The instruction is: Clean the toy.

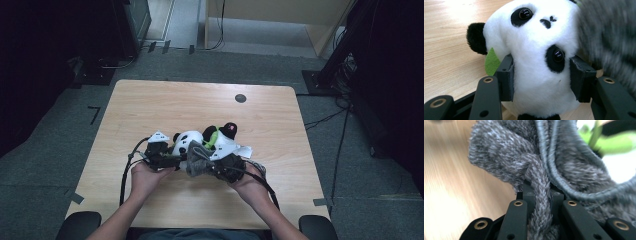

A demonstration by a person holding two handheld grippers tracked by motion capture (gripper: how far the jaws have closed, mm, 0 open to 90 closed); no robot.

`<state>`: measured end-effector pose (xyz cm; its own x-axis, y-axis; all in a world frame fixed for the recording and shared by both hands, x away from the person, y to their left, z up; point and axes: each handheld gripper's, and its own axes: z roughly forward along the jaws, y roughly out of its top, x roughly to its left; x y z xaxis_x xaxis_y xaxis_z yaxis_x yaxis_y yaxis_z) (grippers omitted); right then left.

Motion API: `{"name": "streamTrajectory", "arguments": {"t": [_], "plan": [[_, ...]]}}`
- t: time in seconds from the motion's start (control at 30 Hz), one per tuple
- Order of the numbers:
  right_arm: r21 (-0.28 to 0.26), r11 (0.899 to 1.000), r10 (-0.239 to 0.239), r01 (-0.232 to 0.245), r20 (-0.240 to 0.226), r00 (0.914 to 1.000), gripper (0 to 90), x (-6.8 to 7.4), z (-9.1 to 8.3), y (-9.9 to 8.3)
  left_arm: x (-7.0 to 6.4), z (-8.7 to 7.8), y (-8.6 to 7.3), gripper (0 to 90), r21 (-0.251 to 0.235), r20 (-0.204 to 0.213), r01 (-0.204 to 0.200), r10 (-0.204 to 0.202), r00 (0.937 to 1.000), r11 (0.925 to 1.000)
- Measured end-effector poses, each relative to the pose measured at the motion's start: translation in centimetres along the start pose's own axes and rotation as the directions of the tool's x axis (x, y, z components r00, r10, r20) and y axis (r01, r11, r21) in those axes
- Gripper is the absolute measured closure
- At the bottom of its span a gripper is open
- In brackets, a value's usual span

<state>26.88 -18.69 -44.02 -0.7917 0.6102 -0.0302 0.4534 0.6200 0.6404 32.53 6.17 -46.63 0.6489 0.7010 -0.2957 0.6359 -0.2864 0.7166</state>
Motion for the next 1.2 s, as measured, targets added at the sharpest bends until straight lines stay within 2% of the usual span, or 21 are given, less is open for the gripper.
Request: {"name": "streamTrajectory", "arguments": {"t": [0.37, 0.53, 0.57, 0.73, 0.83, 0.9, 0.97, 1.0, 1.03, 1.07, 1.1, 1.17, 1.2], "plan": [[0.058, 0.998, 0.004, -0.002, -0.033, 0.9994, 81.7, -0.5, -0.7, -2.0, 0.0, 0.0, 0.0, 46.5, 0.000, 0.004, -0.010, 0.010, 0.9999, 1.0000], [0.101, 0.994, 0.035, -0.030, -0.047, 0.9983, 81.7, -1.2, -1.1, -3.0, 0.0, 0.0, 0.0, 46.4, -0.005, 0.005, -0.013, 0.013, 0.9999, 0.9999], [0.118, 0.992, 0.054, -0.048, -0.054, 0.9971, 81.6, -1.4, -1.4, -3.4, 0.0, 0.0, 0.0, 46.4, -0.005, 0.005, -0.014, 0.014, 0.9999, 0.9999], [0.135, 0.988, 0.085, -0.079, -0.040, 0.9956, 81.6, -1.9, -2.3, -4.0, 0.0, -0.1, 0.1, 46.4, -0.009, 0.007, -0.003, 0.003, 1.0000, 1.0000], [0.117, 0.989, 0.093, -0.089, -0.025, 0.9954, 81.6, -1.8, -3.0, -3.6, 0.1, -0.1, 0.1, 46.4, -0.014, 0.007, 0.004, -0.003, 1.0000, 0.9999], [0.090, 0.993, 0.081, -0.079, -0.013, 0.9966, 81.7, -1.3, -3.8, -2.8, 0.2, -0.1, 0.2, 46.4, -0.019, 0.011, 0.018, -0.017, 0.9998, 0.9997], [0.037, 0.996, 0.078, -0.077, -0.026, 0.9966, 81.7, -0.6, -4.7, -1.7, 0.2, -0.1, 0.2, 46.4, -0.020, 0.011, 0.016, -0.016, 0.9998, 0.9997], [-0.006, 0.997, 0.082, -0.082, -0.051, 0.9954, 81.6, -0.3, -5.2, -0.8, 0.1, -0.1, 0.1, 46.3, -0.019, 0.007, 0.005, -0.005, 1.0000, 0.9998], [-0.006, 0.997, 0.082, -0.082, -0.051, 0.9954, 81.6, -0.3, -5.2, -0.8, 0.1, -0.1, 0.1, 46.2, -0.019, 0.007, 0.005, -0.005, 1.0000, 0.9998], [-0.043, 0.996, 0.081, -0.084, -0.069, 0.9943, 81.6, -0.2, -5.4, 0.2, 0.1, -0.1, 0.1, 46.0, -0.023, 0.007, -0.002, 0.002, 1.0000, 0.9997], [-0.043, 0.996, 0.081, -0.084, -0.069, 0.9943, 81.6, -0.2, -5.4, 0.2, 0.1, -0.1, 0.1, 45.7, -0.023, 0.007, -0.002, 0.002, 1.0000, 0.9997], [-0.091, 0.992, 0.082, -0.090, -0.090, 0.9926, 81.6, -0.2, -5.4, 2.0, 0.1, -0.1, 0.1, 45.3, -0.027, 0.006, -0.012, 0.012, 0.9999, 0.9996], [-0.091, 0.992, 0.082, -0.090, -0.090, 0.9926, 81.6, -0.2, -5.4, 2.0, 0.1, -0.1, 0.1, 45.3, -0.029, 0.005, -0.015, 0.015, 0.9999, 0.9995]]}}
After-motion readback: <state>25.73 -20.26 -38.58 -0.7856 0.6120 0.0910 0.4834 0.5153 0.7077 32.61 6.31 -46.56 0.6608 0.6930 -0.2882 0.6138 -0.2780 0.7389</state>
